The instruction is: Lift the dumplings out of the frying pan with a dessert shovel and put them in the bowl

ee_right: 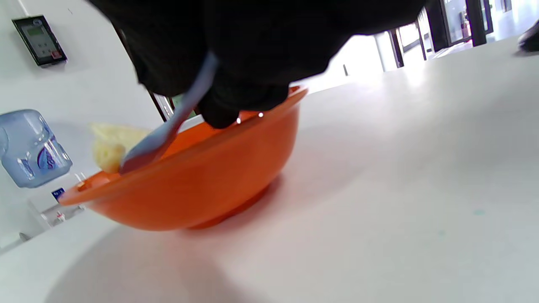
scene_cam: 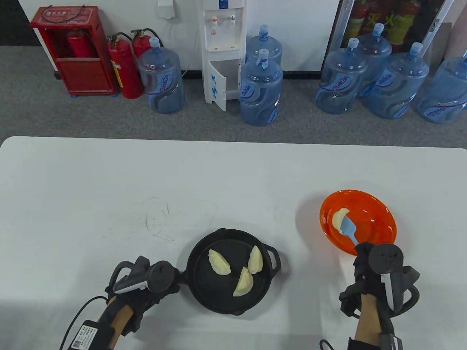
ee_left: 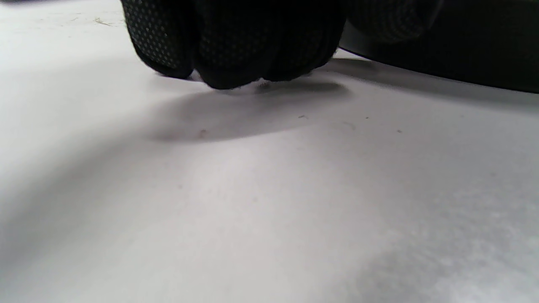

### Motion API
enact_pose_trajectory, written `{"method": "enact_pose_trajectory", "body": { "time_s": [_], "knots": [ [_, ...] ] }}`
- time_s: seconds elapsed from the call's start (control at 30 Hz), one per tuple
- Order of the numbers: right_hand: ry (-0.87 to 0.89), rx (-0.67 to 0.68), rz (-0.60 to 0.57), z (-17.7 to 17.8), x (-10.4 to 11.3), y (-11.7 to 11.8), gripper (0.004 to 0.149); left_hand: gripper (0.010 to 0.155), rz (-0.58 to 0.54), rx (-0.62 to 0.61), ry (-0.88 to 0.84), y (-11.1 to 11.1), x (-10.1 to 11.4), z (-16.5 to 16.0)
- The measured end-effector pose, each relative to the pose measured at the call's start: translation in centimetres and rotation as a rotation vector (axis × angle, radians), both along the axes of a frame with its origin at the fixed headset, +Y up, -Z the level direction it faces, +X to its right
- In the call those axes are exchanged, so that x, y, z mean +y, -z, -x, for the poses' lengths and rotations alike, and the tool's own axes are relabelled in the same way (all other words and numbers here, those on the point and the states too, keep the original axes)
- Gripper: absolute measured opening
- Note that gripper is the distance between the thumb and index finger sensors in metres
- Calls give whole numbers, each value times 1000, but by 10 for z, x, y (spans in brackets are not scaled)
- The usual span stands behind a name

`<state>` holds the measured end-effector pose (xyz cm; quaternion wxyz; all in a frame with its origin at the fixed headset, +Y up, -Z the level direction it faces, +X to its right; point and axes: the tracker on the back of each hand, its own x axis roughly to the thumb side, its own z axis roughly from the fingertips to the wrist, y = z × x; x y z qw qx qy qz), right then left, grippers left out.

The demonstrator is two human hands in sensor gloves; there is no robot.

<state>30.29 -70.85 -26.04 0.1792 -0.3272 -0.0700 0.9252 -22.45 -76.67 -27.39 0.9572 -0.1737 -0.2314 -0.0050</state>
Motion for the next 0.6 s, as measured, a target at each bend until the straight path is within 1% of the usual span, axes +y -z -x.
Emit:
{"method": "enact_pose_trajectory", "body": {
  "time_s": [0.27,0.6],
  "knots": [
    [-168,25,59,13,3,5,40,53,0,0,1,0,0,0],
    [-314,54,116,27,3,11,40,53,1,0,2,0,0,0]
  ]
}}
